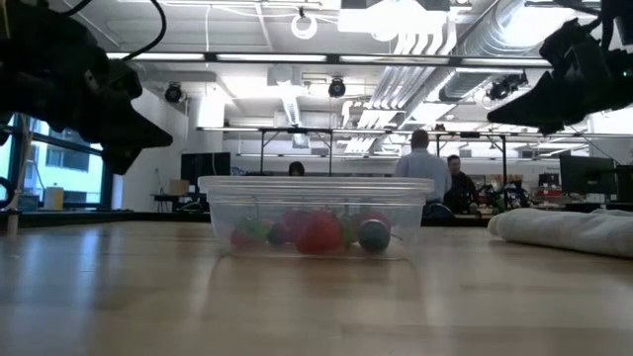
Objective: Pick and placing Produce into tupperware
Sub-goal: Return to Home Position
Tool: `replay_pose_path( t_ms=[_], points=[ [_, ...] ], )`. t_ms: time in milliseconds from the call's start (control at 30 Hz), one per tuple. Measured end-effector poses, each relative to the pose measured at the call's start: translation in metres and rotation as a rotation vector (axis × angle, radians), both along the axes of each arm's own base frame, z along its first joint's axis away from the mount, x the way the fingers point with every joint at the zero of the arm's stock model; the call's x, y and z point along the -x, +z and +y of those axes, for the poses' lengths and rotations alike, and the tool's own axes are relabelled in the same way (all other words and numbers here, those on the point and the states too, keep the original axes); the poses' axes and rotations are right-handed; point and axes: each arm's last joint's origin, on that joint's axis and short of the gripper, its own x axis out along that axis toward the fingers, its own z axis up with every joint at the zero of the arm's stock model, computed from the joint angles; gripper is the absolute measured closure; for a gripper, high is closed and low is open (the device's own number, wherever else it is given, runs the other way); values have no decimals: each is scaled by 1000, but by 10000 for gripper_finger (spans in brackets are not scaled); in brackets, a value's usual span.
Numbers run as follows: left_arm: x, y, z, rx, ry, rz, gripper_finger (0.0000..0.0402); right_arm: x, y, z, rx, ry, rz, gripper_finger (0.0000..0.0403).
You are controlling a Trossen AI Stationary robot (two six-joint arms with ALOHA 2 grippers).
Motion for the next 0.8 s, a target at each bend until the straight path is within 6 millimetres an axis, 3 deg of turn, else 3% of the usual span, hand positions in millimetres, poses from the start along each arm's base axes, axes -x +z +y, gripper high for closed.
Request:
replay_pose_path(
  t_ms=[200, 467, 800],
  points=[
    [0, 0, 0, 3, -7, -5, 401, 0, -2, 0, 10, -2, 1, 403],
    [0, 0, 0, 4, -7, -4, 401, 0, -2, 1, -154, -8, -57, 403],
    [0, 0, 0, 5, -7, -4, 401, 0, -2, 1, -154, -7, -62, 403]
  ],
)
